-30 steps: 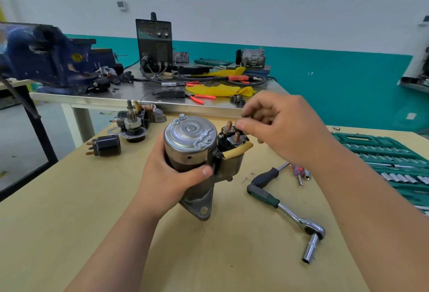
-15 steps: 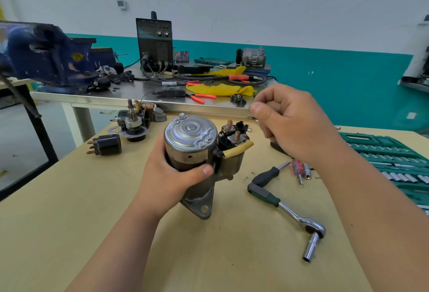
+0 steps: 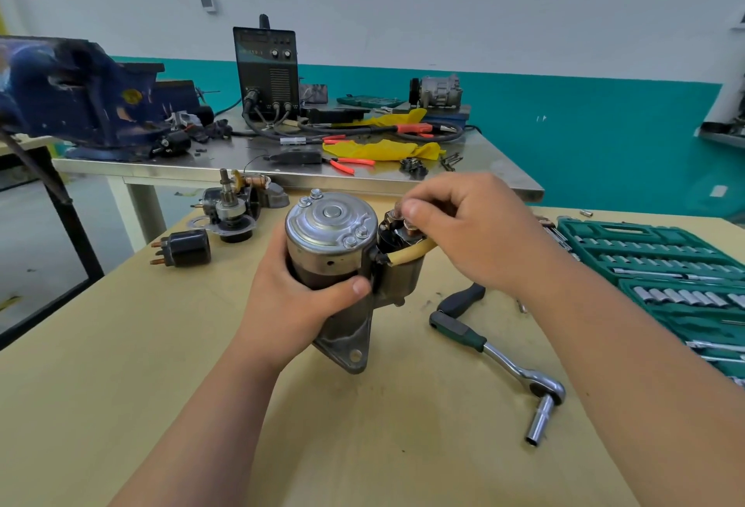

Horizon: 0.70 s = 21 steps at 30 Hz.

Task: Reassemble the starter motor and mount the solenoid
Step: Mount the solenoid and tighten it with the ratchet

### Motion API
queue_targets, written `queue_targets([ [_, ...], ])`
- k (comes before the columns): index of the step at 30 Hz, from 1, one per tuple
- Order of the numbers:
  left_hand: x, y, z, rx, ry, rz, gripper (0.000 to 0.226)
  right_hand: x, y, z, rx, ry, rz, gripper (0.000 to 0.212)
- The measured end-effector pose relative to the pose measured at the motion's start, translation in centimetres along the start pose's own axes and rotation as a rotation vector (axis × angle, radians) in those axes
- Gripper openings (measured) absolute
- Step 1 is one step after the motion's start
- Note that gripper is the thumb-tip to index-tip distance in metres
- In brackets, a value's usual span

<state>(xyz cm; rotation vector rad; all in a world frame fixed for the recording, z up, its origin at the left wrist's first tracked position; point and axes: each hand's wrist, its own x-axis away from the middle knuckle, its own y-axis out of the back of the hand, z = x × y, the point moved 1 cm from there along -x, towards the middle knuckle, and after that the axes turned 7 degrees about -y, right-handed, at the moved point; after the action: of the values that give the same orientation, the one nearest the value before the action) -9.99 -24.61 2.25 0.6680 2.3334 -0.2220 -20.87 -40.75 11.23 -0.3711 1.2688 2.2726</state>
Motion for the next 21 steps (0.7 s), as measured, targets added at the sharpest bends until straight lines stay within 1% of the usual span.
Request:
queue_targets([
  [3,0.0,0.0,0.0,-0.009,-0.006,-0.002,0.072,-0.3,0.5,0.2,0.077,0.037,0.016,0.015],
  [7,0.0,0.1,0.0,-0.013,-0.010,-0.017,0.066,-0.4,1.5,0.4,0.191,0.067,0.155,0.019],
  [10,0.0,0.1,0.2,-0.009,-0.005,-0.020,0.070,-0.6,2.0,0.7,0.281,0.079,0.189,0.021],
  [12,-0.1,0.1,0.2,-0.010,-0.002,-0.018,0.072,-0.9,2.2,1.1,0.295,0.088,0.202,0.019],
  [16,0.0,0.2,0.2,-0.014,0.005,-0.017,0.073,-1.4,2.8,1.8,0.248,0.059,0.290,0.019],
  [19,0.0,0.1,0.1,-0.006,0.016,-0.014,0.076,-1.8,3.1,2.3,0.310,0.047,0.333,0.020],
  [21,0.0,0.1,0.1,0.000,0.020,-0.004,0.078,-1.9,3.2,2.6,0.352,0.023,0.346,0.016],
])
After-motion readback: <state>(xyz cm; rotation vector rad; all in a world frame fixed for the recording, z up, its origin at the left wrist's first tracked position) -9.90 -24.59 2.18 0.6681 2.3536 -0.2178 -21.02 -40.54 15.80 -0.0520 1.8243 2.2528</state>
